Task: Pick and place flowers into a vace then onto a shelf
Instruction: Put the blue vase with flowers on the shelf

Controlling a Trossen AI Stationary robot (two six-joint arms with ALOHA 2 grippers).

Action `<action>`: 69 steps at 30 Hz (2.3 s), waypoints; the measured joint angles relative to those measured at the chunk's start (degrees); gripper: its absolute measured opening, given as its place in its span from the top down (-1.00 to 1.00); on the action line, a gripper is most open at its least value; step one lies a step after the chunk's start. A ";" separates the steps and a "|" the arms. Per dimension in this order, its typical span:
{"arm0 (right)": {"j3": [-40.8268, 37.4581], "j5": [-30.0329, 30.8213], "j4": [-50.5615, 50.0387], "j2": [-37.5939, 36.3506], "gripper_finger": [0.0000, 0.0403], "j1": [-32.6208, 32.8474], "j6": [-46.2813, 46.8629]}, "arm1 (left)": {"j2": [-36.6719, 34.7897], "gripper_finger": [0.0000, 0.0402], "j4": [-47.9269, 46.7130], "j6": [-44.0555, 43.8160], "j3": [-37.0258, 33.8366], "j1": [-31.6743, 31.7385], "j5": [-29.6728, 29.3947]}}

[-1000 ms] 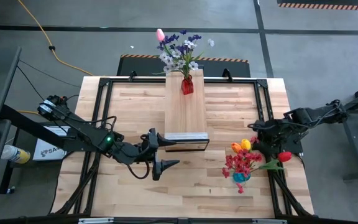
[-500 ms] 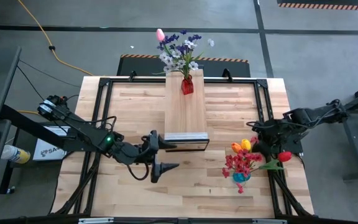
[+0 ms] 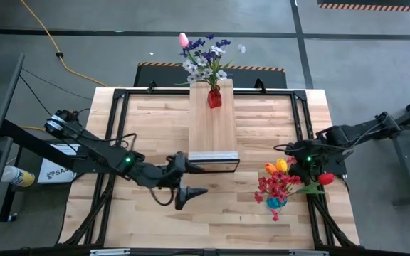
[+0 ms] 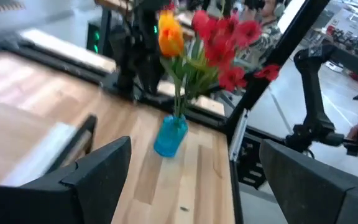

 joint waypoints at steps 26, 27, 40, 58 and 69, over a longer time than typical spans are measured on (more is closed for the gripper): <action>0.00 -4.47 -0.34 3.12 0.44 0.02 -1.79 | 15.49 -0.92 17.12 -16.62 0.08 6.25 16.84; 0.00 -4.74 -0.39 3.12 0.44 0.02 -2.16 | 15.83 -0.92 17.04 -16.90 0.08 6.07 16.44; 0.00 -5.16 -0.75 3.22 0.44 0.00 -3.82 | 21.29 -0.92 18.70 -30.58 0.22 6.12 15.13; 0.00 -12.31 -2.51 3.58 0.44 0.02 -12.72 | 29.35 -0.92 19.48 -37.92 9.25 2.31 9.15; 0.00 -15.30 -3.61 3.59 0.44 0.02 -17.17 | 38.44 -0.92 14.90 -37.89 20.34 0.76 2.92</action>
